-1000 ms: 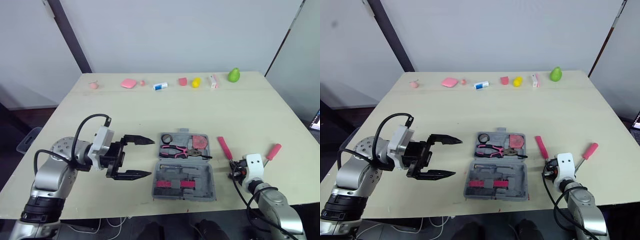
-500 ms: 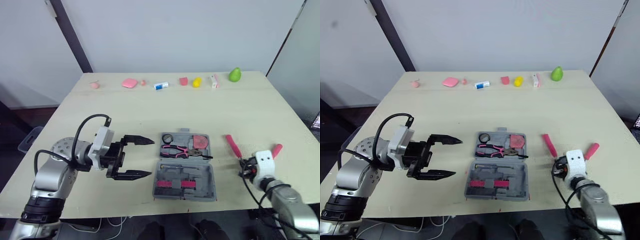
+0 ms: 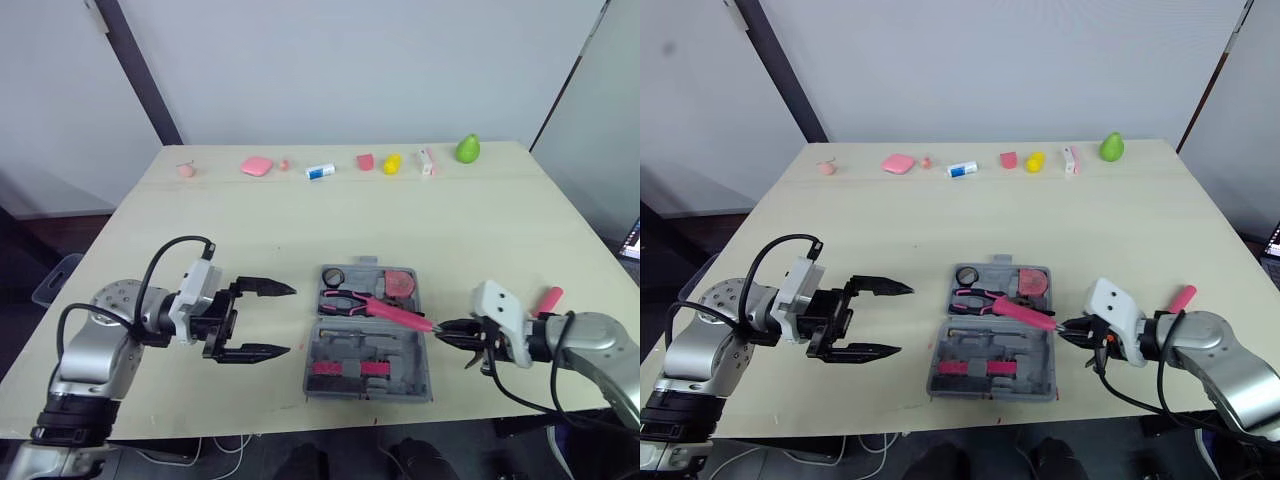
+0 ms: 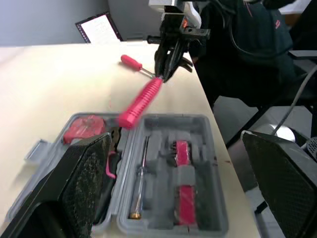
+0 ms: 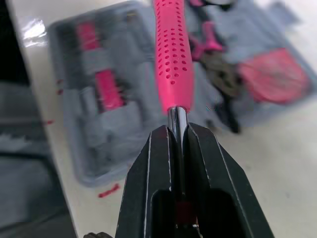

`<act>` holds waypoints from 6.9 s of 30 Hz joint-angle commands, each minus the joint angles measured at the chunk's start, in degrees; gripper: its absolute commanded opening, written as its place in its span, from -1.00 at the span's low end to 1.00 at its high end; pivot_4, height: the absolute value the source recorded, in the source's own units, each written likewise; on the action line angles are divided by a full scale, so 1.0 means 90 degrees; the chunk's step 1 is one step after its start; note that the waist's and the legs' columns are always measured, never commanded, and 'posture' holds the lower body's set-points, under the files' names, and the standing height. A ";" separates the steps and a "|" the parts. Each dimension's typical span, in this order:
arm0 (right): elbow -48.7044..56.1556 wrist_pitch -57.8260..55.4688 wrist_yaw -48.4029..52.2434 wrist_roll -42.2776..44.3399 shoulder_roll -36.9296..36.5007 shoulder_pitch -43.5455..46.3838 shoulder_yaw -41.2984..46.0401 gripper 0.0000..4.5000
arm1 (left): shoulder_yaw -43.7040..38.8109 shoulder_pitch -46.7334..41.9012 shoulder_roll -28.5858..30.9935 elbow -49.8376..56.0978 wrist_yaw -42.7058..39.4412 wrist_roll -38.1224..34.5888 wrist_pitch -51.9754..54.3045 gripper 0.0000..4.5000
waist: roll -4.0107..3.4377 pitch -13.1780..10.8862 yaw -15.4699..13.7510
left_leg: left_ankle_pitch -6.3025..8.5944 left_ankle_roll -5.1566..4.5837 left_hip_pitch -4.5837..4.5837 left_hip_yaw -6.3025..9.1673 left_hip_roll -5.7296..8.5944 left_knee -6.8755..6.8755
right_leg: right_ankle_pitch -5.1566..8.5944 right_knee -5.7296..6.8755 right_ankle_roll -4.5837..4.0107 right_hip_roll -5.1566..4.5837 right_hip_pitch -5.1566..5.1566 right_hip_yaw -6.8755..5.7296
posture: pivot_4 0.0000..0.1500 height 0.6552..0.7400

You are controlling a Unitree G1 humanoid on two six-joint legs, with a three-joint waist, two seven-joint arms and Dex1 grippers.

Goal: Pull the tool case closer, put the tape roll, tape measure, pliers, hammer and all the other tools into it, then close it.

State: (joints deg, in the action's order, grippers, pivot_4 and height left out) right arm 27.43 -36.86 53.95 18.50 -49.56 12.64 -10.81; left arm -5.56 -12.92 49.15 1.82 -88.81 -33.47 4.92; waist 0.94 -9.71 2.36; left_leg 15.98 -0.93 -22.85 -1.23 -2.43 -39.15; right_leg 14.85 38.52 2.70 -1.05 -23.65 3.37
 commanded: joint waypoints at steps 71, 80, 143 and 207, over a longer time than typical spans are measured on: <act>-0.2857 0.2239 0.0216 -0.1480 0.2747 0.1222 -0.1876 -1.00 | 0.0385 0.0277 0.0476 -0.0295 -0.0321 0.0054 -0.0941 1.00 | 0.0008 -0.0004 -0.0027 | 0.0000 0.0000 -0.0007 -0.0002 -0.0002 -0.0006 | 0.0001 0.0031 -0.0004 -0.0003 -0.0012 -0.0016 | 1.00 1.00; -0.3357 0.2249 0.0129 -0.1881 0.2814 0.1134 -0.1954 -1.00 | 0.0360 0.0262 0.0371 -0.0327 -0.0278 0.0083 -0.0944 1.00 | 0.0014 0.0000 -0.0021 | 0.0000 0.0001 0.0005 -0.0002 -0.0002 -0.0006 | 0.0001 0.0037 -0.0004 -0.0001 -0.0007 -0.0012 | 1.00 1.00; -0.1721 0.2418 -0.3634 0.0688 0.2818 -0.2836 0.4195 0.98 | -0.1243 0.1104 -0.0595 -0.0188 0.1330 -0.0146 -0.0144 1.00 | 0.0017 0.0012 -0.0033 | 0.0001 0.0002 0.0044 -0.0074 -0.0020 -0.0002 | 0.0000 0.0036 -0.0003 -0.0002 0.0005 0.0057 | 1.00 1.00; -0.0083 0.0080 -0.0353 -0.0266 0.1266 0.0749 -0.1142 -0.80 | -0.0079 -0.0471 -0.0029 0.0130 -0.0410 -0.0186 -0.0028 1.00 | 0.0018 0.0003 -0.0016 | 0.0001 0.0001 0.0007 -0.0061 -0.0015 -0.0002 | 0.0001 0.0030 -0.0002 0.0012 -0.0021 0.0035 | 1.00 1.00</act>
State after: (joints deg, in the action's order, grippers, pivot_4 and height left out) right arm 24.51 -35.11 49.51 16.35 -37.84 18.25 -20.29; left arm -6.10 -17.21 47.62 2.98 -88.99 -34.92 6.00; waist 1.10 -9.69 2.22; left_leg 15.99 -0.92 -22.79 -1.76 -2.57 -39.17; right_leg 14.86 38.77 2.68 -0.95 -23.85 3.68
